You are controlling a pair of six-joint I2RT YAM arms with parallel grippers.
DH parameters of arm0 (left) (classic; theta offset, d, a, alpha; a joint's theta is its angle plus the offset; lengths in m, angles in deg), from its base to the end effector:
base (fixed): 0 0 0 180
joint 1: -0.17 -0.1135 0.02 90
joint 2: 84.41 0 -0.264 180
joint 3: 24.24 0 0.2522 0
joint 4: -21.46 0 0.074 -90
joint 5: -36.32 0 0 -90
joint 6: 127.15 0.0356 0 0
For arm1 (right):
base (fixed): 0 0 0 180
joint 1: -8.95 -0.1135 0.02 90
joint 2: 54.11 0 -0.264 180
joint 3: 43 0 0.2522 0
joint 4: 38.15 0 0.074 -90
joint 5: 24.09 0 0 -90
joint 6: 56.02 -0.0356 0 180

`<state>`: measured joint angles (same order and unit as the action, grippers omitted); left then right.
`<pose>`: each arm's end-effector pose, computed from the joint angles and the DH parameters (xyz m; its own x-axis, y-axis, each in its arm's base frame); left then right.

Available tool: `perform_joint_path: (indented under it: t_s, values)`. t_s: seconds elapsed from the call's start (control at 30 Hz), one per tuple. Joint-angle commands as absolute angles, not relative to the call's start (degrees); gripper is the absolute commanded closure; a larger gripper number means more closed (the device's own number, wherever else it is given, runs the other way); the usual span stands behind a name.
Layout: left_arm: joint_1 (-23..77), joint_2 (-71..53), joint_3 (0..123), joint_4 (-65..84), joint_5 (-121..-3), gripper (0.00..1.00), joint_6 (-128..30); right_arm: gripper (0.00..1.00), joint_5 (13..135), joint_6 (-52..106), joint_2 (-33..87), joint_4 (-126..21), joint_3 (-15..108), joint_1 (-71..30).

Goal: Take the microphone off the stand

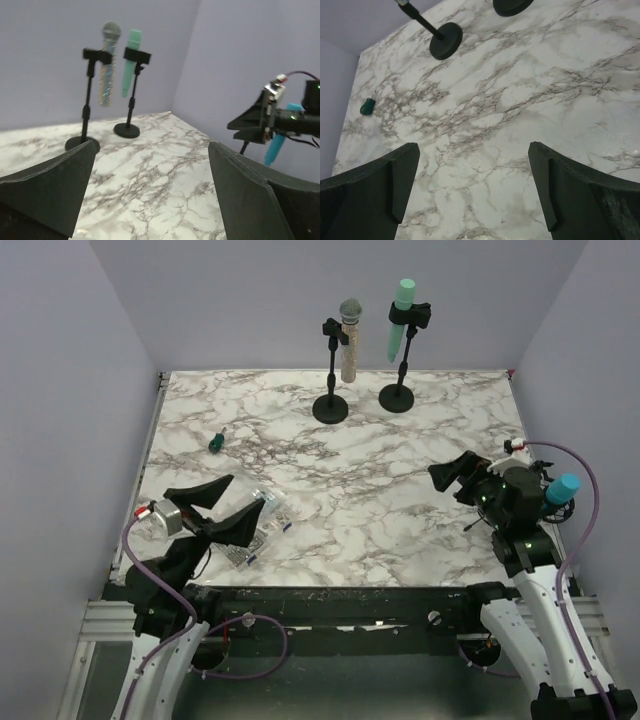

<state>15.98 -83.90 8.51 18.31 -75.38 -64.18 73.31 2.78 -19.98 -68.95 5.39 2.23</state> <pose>0.0569 -0.0298 0.3024 0.1604 -0.4843 -0.8601 0.7150 0.6577 -0.2370 0.1491 0.0222 0.2926 -0.3655 0.4742 -0.8010 -0.0577 0.8473 0.5280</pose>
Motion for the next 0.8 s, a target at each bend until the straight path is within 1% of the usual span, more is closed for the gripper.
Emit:
perform_joint_path:
  t_s: [0.0,0.1,0.17,0.2,0.23,0.37,0.47,0.53,0.6,0.7,0.77]
  values:
    - [15.67,-80.05,12.17,5.94,-54.99,0.01,-73.14,0.00,64.54,4.44,-16.51,-69.68,11.56,2.53]
    - [15.64,-77.27,16.90,-6.09,-37.04,0.01,-85.68,0.00,70.33,3.25,-14.17,-65.84,12.47,2.53]
    - [15.70,-75.65,21.56,-20.04,-27.35,0.02,-97.51,0.00,70.03,1.34,-12.77,-63.76,12.89,2.55]
    - [15.65,-74.81,23.60,-25.66,-25.00,0.01,-100.66,0.00,69.47,0.26,-11.40,-63.25,13.41,2.53]
    - [15.66,-74.15,25.41,-26.94,-25.07,0.01,-99.80,0.00,69.34,-0.32,-9.62,-63.52,14.72,2.55]
    - [15.63,-72.37,30.01,-20.77,-37.16,0.01,-81.78,0.00,71.54,0.60,1.25,-65.61,20.85,2.54]
    - [15.63,-72.78,30.92,-18.90,-41.05,0.01,-79.03,0.00,73.35,2.19,7.71,-63.91,24.05,1.92]
    - [15.64,-72.39,31.17,-16.29,-45.83,0.01,-75.66,0.00,72.03,3.91,11.75,-63.08,26.49,0.08]
    - [15.63,-71.95,30.98,-14.50,-48.05,0.01,-75.80,0.00,70.26,5.45,15.23,-60.75,28.42,-2.79]
    - [15.63,-71.51,30.20,-7.43,-56.46,0.02,-72.95,0.00,67.30,8.33,19.59,-54.15,30.24,-7.97]
    - [15.63,-70.11,30.42,-3.22,-59.47,0.01,-72.48,0.00,64.19,11.54,23.17,-48.67,31.64,-11.52]
